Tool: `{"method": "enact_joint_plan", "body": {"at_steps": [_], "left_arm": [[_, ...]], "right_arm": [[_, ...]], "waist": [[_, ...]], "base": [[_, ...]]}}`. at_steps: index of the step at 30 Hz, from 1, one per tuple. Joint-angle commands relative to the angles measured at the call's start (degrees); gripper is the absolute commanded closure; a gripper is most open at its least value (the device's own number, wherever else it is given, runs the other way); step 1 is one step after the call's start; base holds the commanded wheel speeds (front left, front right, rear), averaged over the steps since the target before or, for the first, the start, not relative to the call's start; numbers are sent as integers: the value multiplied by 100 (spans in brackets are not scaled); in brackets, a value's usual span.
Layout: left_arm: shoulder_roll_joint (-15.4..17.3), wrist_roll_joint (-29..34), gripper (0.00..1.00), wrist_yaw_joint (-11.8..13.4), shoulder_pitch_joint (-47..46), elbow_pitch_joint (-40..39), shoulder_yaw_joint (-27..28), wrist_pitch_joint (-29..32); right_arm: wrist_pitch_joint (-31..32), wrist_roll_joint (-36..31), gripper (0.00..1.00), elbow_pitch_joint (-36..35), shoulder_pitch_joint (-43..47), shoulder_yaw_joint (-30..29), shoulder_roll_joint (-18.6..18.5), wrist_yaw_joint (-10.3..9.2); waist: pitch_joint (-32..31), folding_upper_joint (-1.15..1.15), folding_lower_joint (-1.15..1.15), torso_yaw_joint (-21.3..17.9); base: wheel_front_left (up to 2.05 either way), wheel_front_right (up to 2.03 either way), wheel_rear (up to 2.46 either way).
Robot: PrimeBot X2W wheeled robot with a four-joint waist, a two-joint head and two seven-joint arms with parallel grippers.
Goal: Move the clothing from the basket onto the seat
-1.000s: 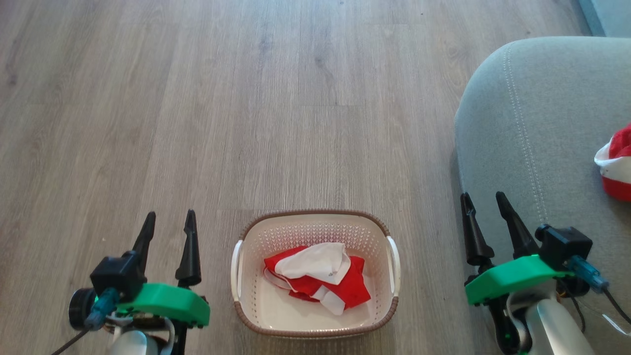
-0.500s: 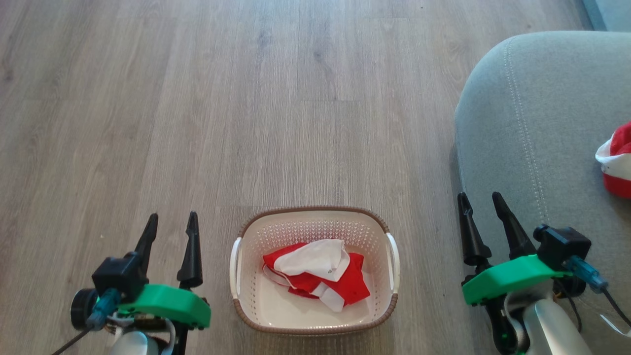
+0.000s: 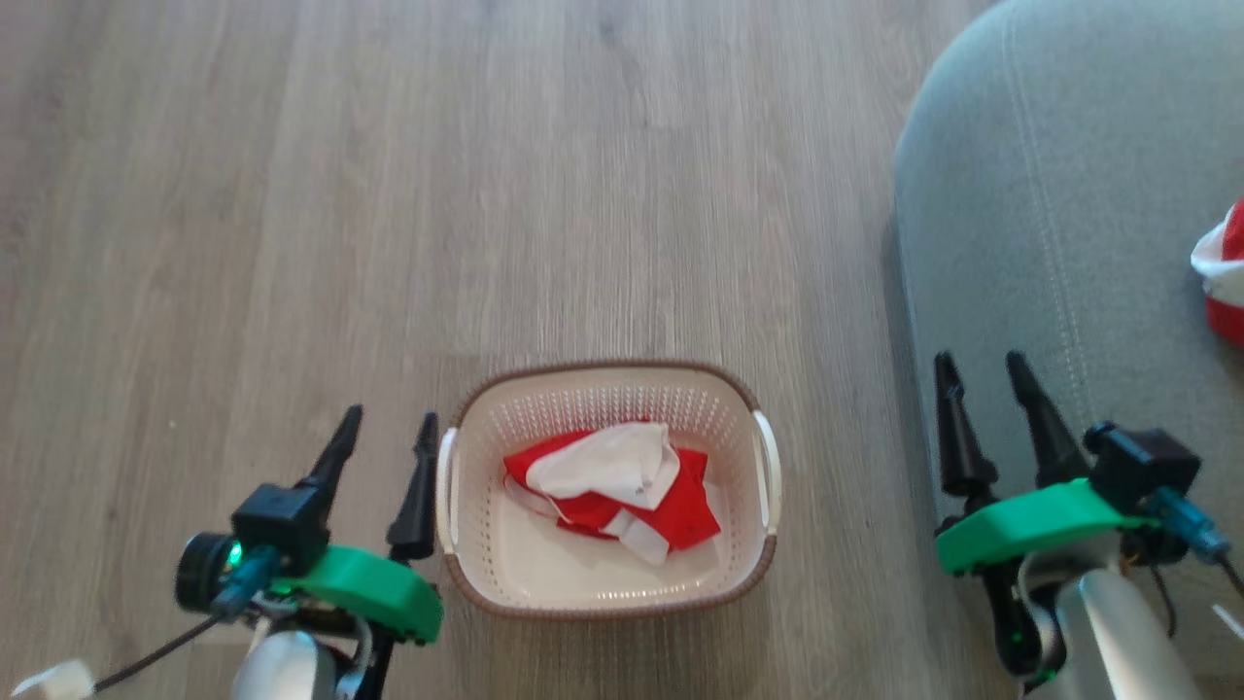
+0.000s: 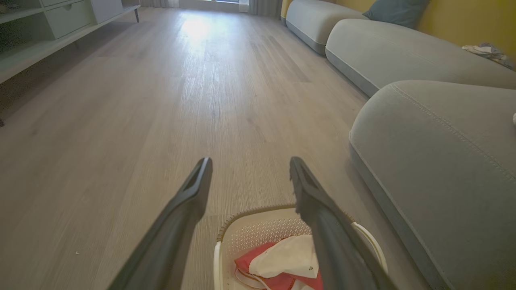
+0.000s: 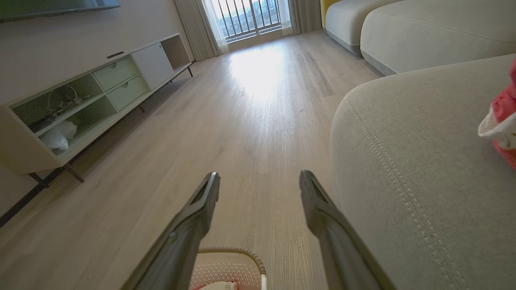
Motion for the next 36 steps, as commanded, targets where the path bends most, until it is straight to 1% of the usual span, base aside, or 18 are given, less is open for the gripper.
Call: {"method": "enact_joint_plan", "body": {"at_steps": [1, 5, 8, 12, 19, 23, 26, 30, 36], "left_arm": [[3, 73, 0, -53, -229, -99, 104, -29], [3, 237, 0, -233, -441, 209, -6, -29], [15, 376, 0, -333, -635, 438, -48, -29], [219, 638, 0, -403, -947, 821, -199, -29], [707, 1011, 0, -441, -1625, 1359, -856, -29], [958, 996, 0, -444, -1991, 1703, -1353, -29], [1149, 917, 0, -444, -2304, 1923, -1611, -29], [1323, 896, 0, -445, -2735, 2293, -1872, -29], [1530, 996, 0, -445, -3345, 2801, -2221, -29]], "right_arm": [[-55, -64, 0, -225, -272, 84, 21, -1], [-55, -150, 0, -335, -397, -63, 21, -1], [-55, -127, 0, -400, -507, 18, 21, -1], [-55, -203, 0, -573, -659, 94, 21, -1], [-55, -316, 0, -918, -776, 131, 21, -1], [-55, -245, 0, -1116, -830, 207, 21, -1], [-55, 15, 0, -1255, -864, 302, 21, -1], [-55, 82, 0, -1495, -899, 471, 21, -1], [-55, -26, 0, -1775, -897, 751, 21, -1]], "waist": [[218, 0, 0, -81], [659, 0, 0, -191], [1021, 0, 0, -317], [1576, 0, 0, -516], [2483, 0, 0, -795], [2892, 0, 0, -979], [3170, 0, 0, -1122], [3501, 0, 0, -1306], [3953, 0, 0, -1571]], "base": [[0, 0, 0], [0, 0, 0], [0, 0, 0], [0, 0, 0], [0, 0, 0], [0, 0, 0], [0, 0, 0], [0, 0, 0], [0, 0, 0]]}}
